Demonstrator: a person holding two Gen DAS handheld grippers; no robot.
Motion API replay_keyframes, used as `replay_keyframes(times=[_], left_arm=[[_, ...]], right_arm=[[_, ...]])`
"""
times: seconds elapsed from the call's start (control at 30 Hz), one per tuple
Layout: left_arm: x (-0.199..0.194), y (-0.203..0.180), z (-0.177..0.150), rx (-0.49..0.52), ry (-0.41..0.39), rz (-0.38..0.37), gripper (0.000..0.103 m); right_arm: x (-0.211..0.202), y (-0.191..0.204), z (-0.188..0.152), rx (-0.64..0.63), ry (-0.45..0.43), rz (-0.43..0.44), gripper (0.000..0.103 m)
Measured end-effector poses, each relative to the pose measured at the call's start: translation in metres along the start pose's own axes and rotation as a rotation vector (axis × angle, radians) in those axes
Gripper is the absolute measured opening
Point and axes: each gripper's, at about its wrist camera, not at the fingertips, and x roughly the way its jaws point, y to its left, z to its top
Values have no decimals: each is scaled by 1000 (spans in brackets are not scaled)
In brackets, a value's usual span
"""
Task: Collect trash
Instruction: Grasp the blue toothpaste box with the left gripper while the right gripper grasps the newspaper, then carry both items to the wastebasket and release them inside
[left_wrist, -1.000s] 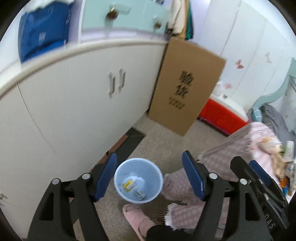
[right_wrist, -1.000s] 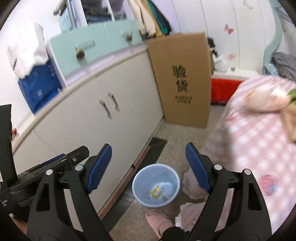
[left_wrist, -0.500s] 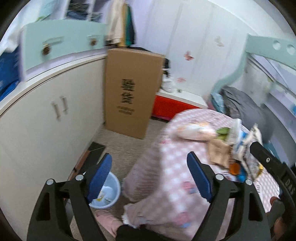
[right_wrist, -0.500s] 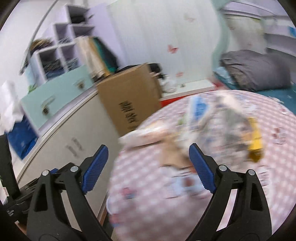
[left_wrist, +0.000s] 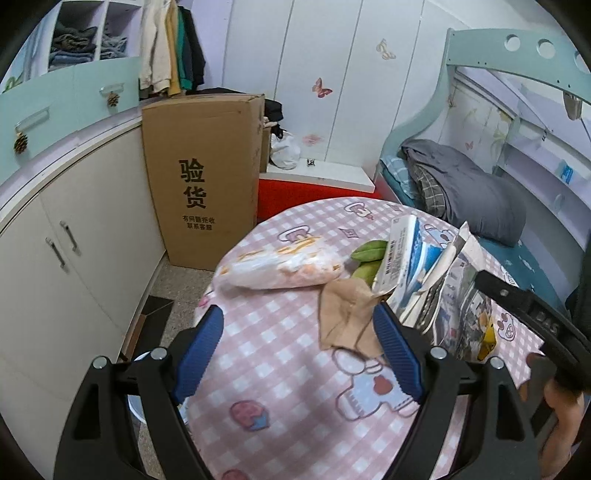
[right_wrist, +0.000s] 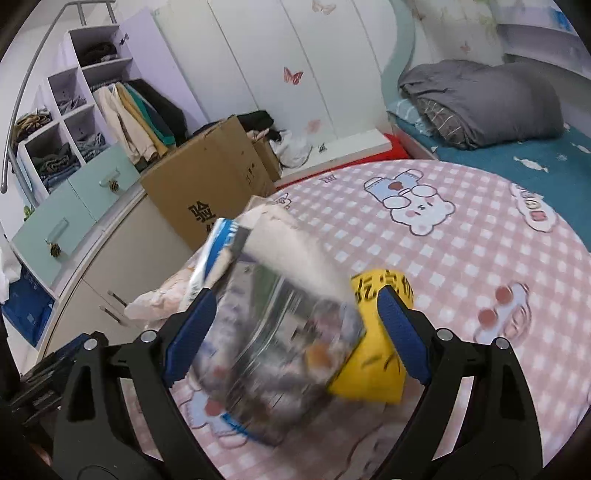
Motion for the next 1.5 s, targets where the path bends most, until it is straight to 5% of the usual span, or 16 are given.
replay_keyframes(times=[0.2, 0.27, 0.33, 0.53, 0.9, 0.93, 1.07, 1.13, 1.27, 1.5], left_arm=[[18, -14, 8, 32, 11, -3, 81], [23, -16, 10, 35, 14, -10, 81], [29, -22, 13, 47, 18, -19, 81], [45, -29, 18, 37, 37, -56, 81], [70, -60, 26, 94, 26, -88, 81], [73, -64, 28, 108, 28, -88, 79], [84, -78, 31, 142, 79, -117, 36], [86, -82, 31, 150, 88, -116, 22], [68, -86, 28, 160, 32, -134, 13], [21, -63, 36, 76, -58, -164, 13]], right_arm=[[16, -6, 10, -9, 39, 51, 87], [17, -8, 12, -17, 56, 73, 78], [21, -7, 12, -28, 85, 101, 58], [13, -16, 10, -30, 61, 153, 32], [-39, -18, 16, -53, -94, 109, 24], [-42, -18, 17, -54, -105, 96, 24], [-48, -17, 19, -65, -131, 48, 24], [-50, -17, 19, -63, -137, 39, 24], [-59, -12, 20, -69, -157, 24, 23], [-87, 14, 26, -107, -195, 39, 23]])
